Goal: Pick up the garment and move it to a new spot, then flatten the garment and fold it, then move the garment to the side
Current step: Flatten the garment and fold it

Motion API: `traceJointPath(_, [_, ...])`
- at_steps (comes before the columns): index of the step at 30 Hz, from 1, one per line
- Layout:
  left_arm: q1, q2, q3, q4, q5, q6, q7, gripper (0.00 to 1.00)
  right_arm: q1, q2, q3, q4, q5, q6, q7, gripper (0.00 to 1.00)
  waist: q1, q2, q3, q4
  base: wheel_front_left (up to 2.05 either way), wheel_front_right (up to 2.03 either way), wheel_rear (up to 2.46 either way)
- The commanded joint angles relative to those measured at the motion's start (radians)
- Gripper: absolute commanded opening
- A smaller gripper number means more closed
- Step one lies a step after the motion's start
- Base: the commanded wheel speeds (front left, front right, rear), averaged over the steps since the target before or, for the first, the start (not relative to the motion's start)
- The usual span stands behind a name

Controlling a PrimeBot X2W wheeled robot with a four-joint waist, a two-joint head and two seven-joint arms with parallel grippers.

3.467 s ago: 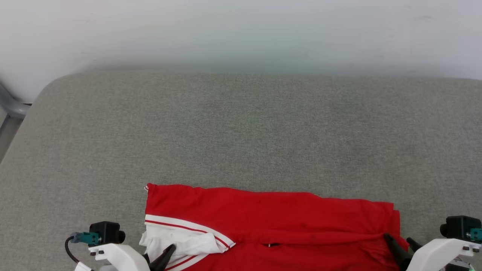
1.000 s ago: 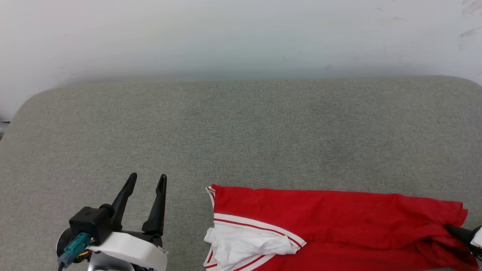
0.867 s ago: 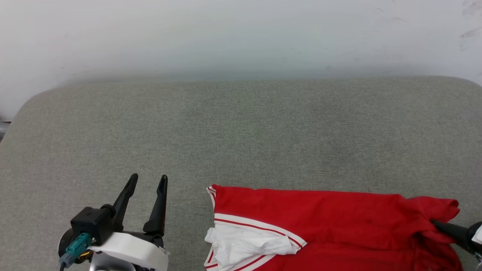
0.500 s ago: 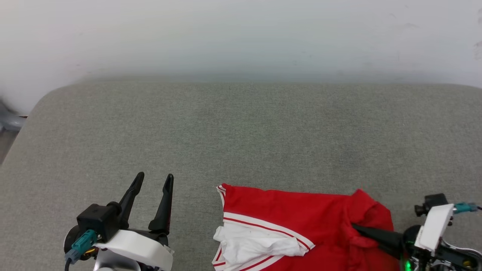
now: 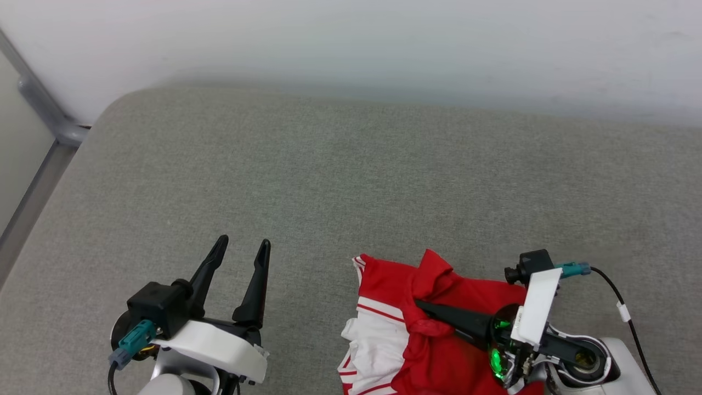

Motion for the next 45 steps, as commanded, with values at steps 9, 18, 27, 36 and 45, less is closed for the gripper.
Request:
traceJointPath(9, [-0.044, -0.031, 0.006, 0.031, 0.009, -0.029, -0.016, 1.0, -0.051, 0.001, 0.144, 0.05, -0.039, 0.0, -0.15, 1.0, -0.0001, 0.0, 0.071, 0.057, 0.0, 0.0, 0.0])
traceJointPath(18, [-0.049, -0.041, 0.011, 0.053, 0.019, -0.032, -0.018, 1.0, -0.059, -0.046, 0.203, -0.089, -0.266, 0.0, -0.339, 1.0, -0.0001, 0.0, 0.055, 0.026, 0.0, 0.0, 0.0])
traceJointPath(27, [-0.02, -0.03, 0.032, 0.052, 0.026, -0.007, -0.021, 1.0, 0.019, -0.129, 0.098, -0.209, -0.744, 0.0, -0.659, 1.0, -0.0001, 0.0, 0.012, -0.042, 0.0, 0.0, 0.0])
traceJointPath(36, [0.044, -0.013, 0.081, 0.065, 0.026, 0.03, -0.023, 1.0, 0.162, -0.104, -0.141, -0.391, -1.093, 0.0, -0.792, 1.0, -0.0001, 0.0, -0.047, -0.12, 0.0, 0.0, 0.0])
traceJointPath(45, [0.099, -0.006, 0.095, 0.059, 0.064, 0.053, -0.024, 1.0, 0.296, -0.054, -0.206, -0.533, -1.284, 0.0, -0.893, 1.0, -0.0001, 0.0, -0.099, -0.154, 0.0, 0.0, 0.0])
